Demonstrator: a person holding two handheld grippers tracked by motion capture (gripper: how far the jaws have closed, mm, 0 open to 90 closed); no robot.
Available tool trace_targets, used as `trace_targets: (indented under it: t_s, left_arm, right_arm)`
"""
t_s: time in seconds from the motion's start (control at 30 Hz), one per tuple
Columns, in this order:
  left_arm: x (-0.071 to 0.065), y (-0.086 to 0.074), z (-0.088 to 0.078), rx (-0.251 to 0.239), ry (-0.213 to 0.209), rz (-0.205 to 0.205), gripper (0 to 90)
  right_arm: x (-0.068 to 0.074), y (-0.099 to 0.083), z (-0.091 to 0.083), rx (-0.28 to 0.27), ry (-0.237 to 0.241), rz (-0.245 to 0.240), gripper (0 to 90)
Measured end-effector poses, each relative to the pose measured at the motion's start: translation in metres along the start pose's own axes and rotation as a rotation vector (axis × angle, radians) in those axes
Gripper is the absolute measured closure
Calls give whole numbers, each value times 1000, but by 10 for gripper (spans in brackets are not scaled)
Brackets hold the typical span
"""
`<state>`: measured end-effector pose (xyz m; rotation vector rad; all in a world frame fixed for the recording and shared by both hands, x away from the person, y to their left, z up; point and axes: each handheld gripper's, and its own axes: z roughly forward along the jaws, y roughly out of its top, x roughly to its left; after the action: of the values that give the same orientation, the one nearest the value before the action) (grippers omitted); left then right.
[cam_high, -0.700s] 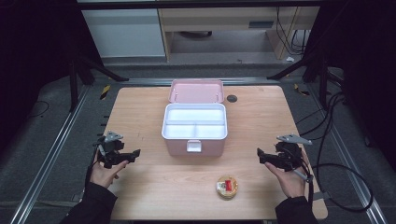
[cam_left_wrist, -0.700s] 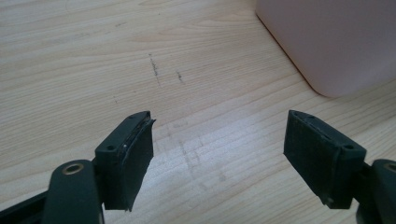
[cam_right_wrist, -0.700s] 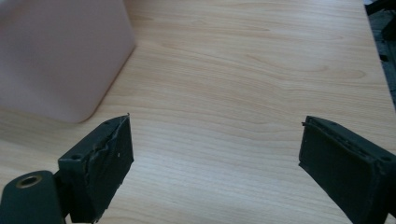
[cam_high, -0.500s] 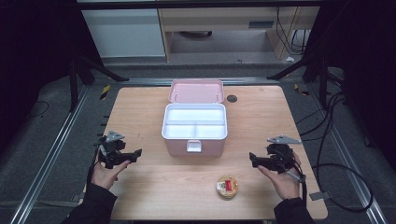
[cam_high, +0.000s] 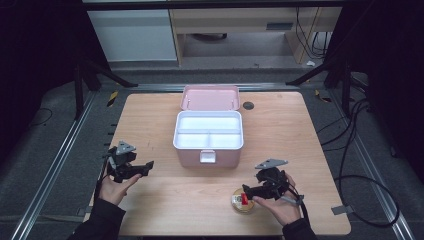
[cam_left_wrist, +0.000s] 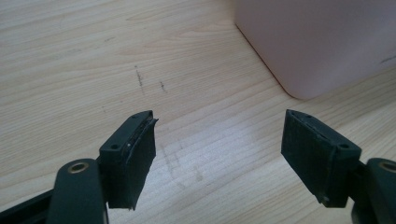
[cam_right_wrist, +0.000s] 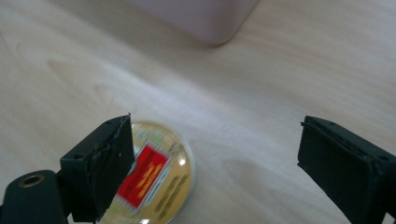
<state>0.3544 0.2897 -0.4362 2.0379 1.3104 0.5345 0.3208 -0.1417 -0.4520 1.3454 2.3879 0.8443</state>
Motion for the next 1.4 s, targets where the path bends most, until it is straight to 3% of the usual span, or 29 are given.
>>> trace_targets:
  t_s: [0.27,0.4,0.57,0.83,1.2,1.37,1.4]
  left_arm:
    - [1,1,-3,-6,9,7,257]
    - [1,0,-1,3,6,9,257]
    - [-1,-1,1,7,1,16,257]
    - [-2,-2,4,24,-5,24,257]
    - [-3,-2,7,37,-9,33,257]
    - [-3,-3,7,37,-9,32,257]
    - [-2,-3,7,34,-8,29,257]
  right_arm:
    - [22,-2,3,50,32,-18,117]
    - [33,-7,13,106,44,-23,118]
    - [38,-9,20,148,34,-25,119]
    - [41,-11,28,218,44,-27,140]
    - [44,-11,38,265,45,-50,205]
    - [37,-10,33,268,43,-35,207]
    - [30,-9,30,255,31,-20,206]
